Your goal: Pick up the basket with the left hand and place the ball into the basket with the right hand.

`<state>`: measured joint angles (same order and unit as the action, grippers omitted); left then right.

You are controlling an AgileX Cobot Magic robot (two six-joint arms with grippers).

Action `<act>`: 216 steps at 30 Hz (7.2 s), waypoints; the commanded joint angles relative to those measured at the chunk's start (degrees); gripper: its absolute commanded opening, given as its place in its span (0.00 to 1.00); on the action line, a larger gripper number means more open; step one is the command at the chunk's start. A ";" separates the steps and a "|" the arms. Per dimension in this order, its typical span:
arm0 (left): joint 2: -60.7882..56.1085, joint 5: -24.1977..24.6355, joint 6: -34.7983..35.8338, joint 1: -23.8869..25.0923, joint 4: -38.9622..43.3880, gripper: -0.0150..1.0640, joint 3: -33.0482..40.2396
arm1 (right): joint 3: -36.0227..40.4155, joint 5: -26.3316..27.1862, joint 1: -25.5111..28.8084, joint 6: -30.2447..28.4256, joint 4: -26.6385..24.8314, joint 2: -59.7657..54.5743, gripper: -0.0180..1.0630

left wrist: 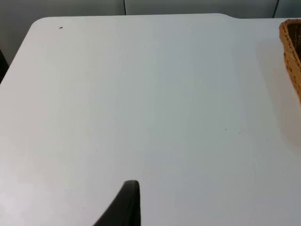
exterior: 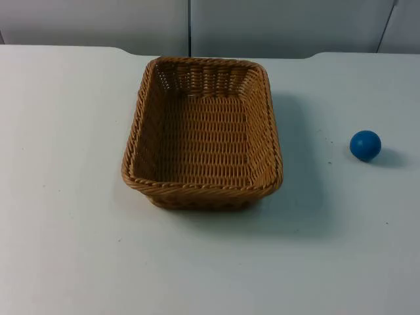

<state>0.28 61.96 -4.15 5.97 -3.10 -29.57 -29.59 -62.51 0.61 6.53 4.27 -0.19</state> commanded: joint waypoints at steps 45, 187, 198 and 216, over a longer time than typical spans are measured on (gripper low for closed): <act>95.05 -40.77 -18.73 -21.19 -39.86 0.99 -32.41 | 0.26 0.60 0.23 0.06 -0.11 0.19 0.99; 114.89 -6.87 1.51 -17.56 -28.42 0.01 -67.25 | -8.83 12.55 0.24 -2.15 -2.85 -25.33 0.97; 114.89 -9.12 4.57 -17.56 -28.63 0.01 -67.14 | -26.32 23.64 0.24 -8.12 -10.50 -63.41 0.97; 114.89 -12.61 4.15 -17.69 -26.51 0.01 -67.14 | -39.87 33.19 -11.49 9.98 6.91 -92.40 0.97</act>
<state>116.35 50.67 0.00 -11.49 -28.44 -96.52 -68.67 -31.34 -10.68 14.21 9.23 -91.48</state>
